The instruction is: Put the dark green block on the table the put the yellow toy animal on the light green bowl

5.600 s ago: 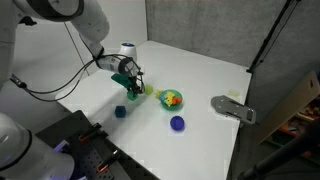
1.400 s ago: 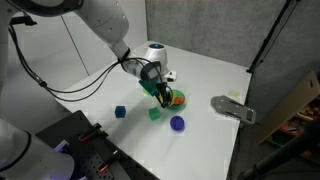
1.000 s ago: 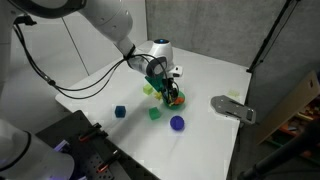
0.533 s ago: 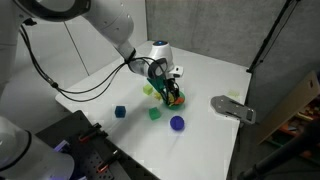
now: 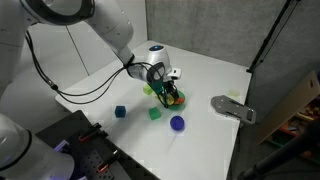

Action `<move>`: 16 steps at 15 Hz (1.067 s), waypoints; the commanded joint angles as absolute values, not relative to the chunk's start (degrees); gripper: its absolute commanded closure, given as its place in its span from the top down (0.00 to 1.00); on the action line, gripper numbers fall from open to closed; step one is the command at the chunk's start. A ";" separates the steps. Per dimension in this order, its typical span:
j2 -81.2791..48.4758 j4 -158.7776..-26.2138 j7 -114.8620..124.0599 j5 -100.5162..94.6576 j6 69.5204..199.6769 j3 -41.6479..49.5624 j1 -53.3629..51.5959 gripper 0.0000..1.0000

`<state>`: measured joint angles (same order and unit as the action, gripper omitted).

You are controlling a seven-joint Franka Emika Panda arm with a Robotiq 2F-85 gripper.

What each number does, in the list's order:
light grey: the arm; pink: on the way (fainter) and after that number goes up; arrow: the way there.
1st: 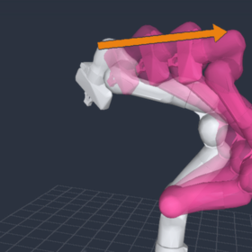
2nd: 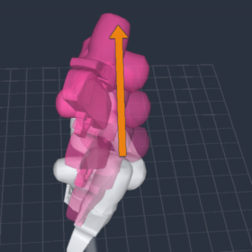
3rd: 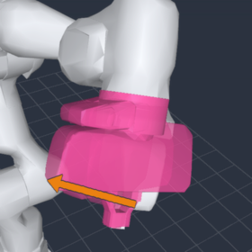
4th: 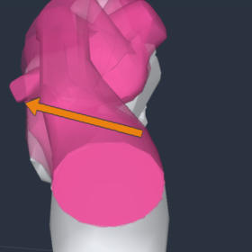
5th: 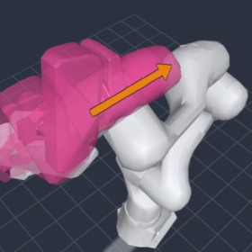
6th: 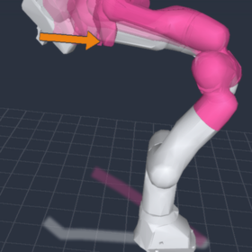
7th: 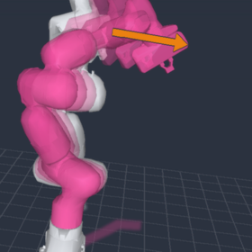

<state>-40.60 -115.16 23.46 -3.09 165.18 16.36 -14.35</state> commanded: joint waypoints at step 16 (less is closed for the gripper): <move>-39.17 -115.54 24.37 -2.63 165.32 20.05 -18.64 0.35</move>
<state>-41.97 -114.89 23.69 -2.90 167.04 19.21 -17.81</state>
